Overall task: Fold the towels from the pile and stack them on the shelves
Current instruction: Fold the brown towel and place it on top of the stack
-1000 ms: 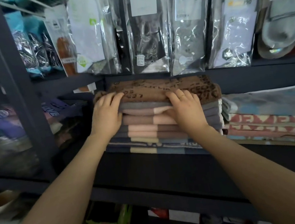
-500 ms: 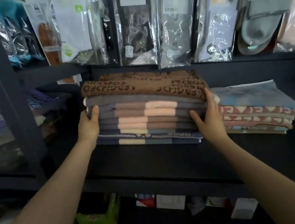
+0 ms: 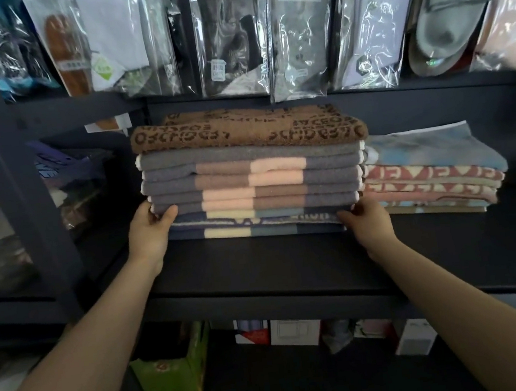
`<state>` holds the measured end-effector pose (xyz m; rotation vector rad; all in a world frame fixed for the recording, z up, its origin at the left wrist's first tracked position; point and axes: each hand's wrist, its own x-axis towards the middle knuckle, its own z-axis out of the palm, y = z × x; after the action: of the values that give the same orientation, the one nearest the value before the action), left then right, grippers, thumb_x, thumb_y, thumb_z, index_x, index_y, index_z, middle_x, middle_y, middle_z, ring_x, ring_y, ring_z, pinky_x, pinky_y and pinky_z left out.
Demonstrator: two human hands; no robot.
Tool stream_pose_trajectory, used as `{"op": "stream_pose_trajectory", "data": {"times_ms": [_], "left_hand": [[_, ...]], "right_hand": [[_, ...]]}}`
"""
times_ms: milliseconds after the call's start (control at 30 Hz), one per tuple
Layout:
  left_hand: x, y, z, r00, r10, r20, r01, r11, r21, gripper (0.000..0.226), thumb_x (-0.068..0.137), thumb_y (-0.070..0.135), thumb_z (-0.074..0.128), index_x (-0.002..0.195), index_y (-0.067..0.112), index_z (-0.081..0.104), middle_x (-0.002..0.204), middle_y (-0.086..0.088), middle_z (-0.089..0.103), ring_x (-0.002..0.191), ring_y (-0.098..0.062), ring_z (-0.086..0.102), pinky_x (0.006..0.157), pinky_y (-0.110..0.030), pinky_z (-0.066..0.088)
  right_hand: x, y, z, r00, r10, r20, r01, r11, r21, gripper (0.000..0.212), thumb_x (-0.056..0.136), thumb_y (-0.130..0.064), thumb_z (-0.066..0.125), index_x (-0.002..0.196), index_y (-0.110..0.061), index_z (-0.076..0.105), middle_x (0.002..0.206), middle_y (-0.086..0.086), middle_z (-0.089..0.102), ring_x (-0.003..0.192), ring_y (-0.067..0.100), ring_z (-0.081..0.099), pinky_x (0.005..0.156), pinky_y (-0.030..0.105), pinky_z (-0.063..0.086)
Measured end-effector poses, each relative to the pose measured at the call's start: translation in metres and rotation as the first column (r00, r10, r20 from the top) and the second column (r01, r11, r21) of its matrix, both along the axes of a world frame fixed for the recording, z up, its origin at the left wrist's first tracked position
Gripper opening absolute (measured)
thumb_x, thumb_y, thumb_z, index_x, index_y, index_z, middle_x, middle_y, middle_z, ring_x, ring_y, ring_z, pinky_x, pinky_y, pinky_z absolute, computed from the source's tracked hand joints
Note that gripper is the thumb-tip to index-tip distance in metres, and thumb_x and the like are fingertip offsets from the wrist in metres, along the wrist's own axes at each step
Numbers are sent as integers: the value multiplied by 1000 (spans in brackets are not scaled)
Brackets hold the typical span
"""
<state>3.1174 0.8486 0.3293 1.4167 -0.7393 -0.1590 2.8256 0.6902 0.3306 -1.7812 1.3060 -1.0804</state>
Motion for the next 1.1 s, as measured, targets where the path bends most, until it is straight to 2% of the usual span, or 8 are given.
{"op": "stream_pose_trajectory", "data": {"times_ms": [167,267,367,500,633,833,1000,1100], "left_hand": [[8,-10,1,981,194,28,-196,976,95,6,89,16,60,88,10,58,80,1,58,86,-17,54,74,-25,37],[6,-17,1,953,304,5,-303,946,111,16,89,19,59,76,12,53,68,8,50,79,-15,50,71,-24,36],[6,-17,3,936,350,-36,-344,932,116,15,89,23,59,88,7,58,76,4,54,82,-16,51,72,-25,37],[6,-8,4,949,314,-41,-299,931,210,36,92,29,55,116,2,51,100,-3,50,92,-16,47,77,-26,35],[-1,3,-10,963,232,136,-264,911,316,24,91,22,56,100,-1,61,88,-7,55,88,-25,54,70,-27,33],[6,2,1,967,219,131,-254,877,408,17,94,19,51,86,7,59,71,-2,51,83,-24,48,71,-28,31],[11,2,-1,969,229,94,-248,882,401,27,94,17,49,68,13,53,67,-2,49,81,-23,49,71,-28,34],[2,4,2,956,279,91,-292,872,392,24,95,14,47,74,8,58,75,-6,55,85,-27,52,69,-28,34]], "right_hand": [[12,-15,5,996,-32,82,33,999,-4,9,89,-10,53,85,-4,59,80,12,60,76,23,53,64,32,38],[17,-22,7,985,-90,150,88,996,16,14,90,-6,47,81,-2,57,71,7,54,69,15,46,53,28,34],[17,-25,3,984,-99,146,95,995,38,14,91,-10,49,80,-4,56,69,5,53,64,13,42,48,26,31],[-3,-20,-2,985,14,171,-38,990,137,15,86,-24,63,87,-9,61,76,2,59,74,16,52,56,26,37],[-14,-12,-2,994,105,25,-108,984,142,8,82,-14,68,78,-11,61,71,4,58,68,18,53,67,32,45],[-7,-10,1,1000,1,-1,0,994,109,24,85,-9,64,63,-13,55,62,5,56,57,16,52,58,28,46],[-6,-16,-2,996,-73,58,64,987,147,19,84,-6,64,76,10,59,70,11,59,67,22,61,79,44,55],[0,-11,0,988,-141,-65,145,987,68,21,87,-12,59,71,2,58,76,18,62,75,31,62,66,37,51]]}}
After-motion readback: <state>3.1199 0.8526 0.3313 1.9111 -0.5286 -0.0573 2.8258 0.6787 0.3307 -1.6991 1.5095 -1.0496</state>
